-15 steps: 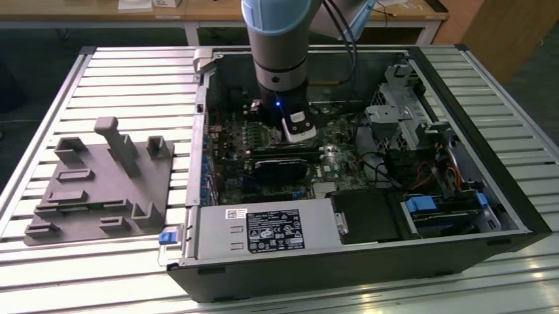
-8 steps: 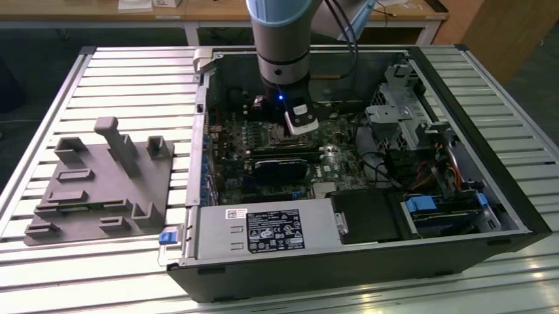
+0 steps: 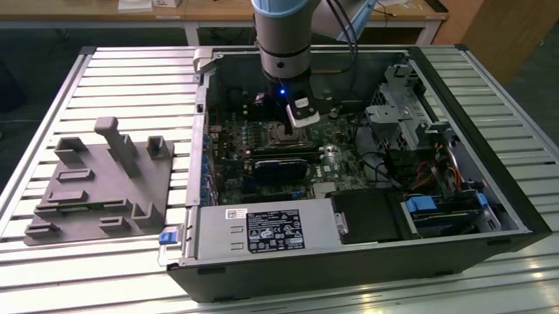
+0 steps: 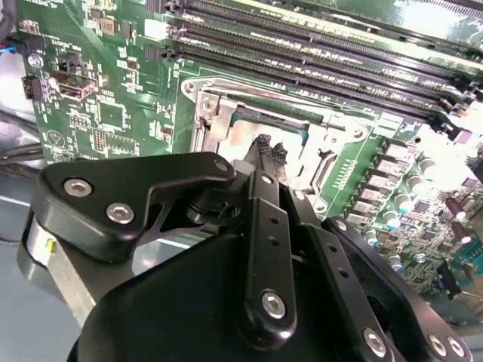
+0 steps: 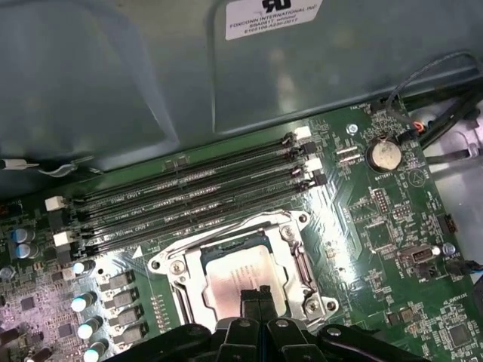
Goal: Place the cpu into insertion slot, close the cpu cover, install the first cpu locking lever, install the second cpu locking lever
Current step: 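Install the second cpu locking lever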
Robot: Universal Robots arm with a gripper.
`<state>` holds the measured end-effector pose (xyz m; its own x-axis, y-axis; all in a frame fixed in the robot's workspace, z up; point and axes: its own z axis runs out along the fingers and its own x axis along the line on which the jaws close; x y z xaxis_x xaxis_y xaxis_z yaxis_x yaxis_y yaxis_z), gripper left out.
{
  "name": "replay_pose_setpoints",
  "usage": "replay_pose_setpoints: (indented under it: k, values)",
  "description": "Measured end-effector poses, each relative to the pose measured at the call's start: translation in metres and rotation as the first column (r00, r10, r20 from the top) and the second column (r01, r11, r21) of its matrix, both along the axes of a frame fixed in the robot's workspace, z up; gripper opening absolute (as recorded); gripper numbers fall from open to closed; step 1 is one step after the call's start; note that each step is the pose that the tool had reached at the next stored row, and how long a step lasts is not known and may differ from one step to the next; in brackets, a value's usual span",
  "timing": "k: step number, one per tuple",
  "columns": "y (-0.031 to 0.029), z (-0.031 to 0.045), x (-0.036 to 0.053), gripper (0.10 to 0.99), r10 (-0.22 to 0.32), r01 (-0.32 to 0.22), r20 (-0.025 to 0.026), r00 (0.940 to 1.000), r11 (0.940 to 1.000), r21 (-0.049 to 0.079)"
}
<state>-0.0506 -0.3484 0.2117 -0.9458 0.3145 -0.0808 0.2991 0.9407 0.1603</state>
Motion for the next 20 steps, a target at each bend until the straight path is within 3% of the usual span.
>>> replay_pose_setpoints:
  k: [12, 16, 18, 20]
  values:
    - [0.0002, 0.0001, 0.0001, 0.106, 0.093, -0.093, -0.0005, 0.9957, 0.9957, -0.005]
    - [0.0007, 0.0047, 0.0, 0.106, 0.097, -0.097, -0.0001, 0.9953, 0.9952, -0.011]
    - [0.0009, 0.0129, 0.0, 0.106, 0.097, -0.097, 0.0013, 0.9953, 0.9951, -0.02]
    - [0.0014, 0.0148, 0.0, 0.106, 0.097, -0.097, 0.0004, 0.9953, 0.9947, -0.036]
